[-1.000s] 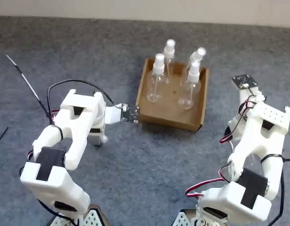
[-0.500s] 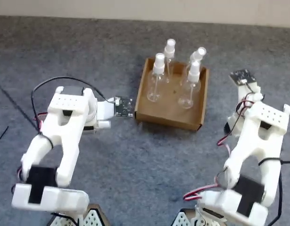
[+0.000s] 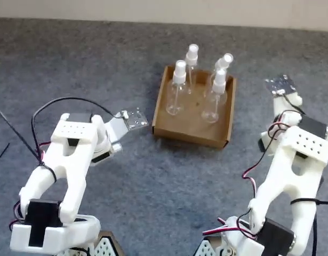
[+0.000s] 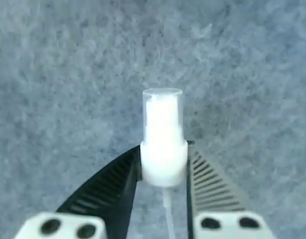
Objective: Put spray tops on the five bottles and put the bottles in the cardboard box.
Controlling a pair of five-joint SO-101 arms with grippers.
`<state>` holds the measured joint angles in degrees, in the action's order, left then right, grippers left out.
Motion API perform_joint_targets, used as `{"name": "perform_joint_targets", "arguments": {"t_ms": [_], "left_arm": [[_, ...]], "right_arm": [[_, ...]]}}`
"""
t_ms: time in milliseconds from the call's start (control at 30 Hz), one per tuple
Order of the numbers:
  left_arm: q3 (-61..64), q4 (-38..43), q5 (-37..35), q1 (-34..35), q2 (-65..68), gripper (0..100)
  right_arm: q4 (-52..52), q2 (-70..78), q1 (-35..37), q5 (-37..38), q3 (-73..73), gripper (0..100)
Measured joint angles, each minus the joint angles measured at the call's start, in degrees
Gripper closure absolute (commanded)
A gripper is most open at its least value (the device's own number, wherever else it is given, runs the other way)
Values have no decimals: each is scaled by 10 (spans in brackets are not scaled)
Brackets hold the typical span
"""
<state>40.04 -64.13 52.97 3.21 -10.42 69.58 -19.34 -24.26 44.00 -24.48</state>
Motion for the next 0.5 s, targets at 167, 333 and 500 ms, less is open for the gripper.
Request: {"name": "perform_joint_targets", "arguments": {"t_ms": [167,333,500], "left_arm": [[-2,2,-4,-2,-6,815],[-40,3,-39,0,-6,815],[-49,3,-51,0,-6,815]], "right_arm": [[0,0,-13,0,0,995],[0,0,-14,0,0,995],[0,0,-14,0,0,995]]}}
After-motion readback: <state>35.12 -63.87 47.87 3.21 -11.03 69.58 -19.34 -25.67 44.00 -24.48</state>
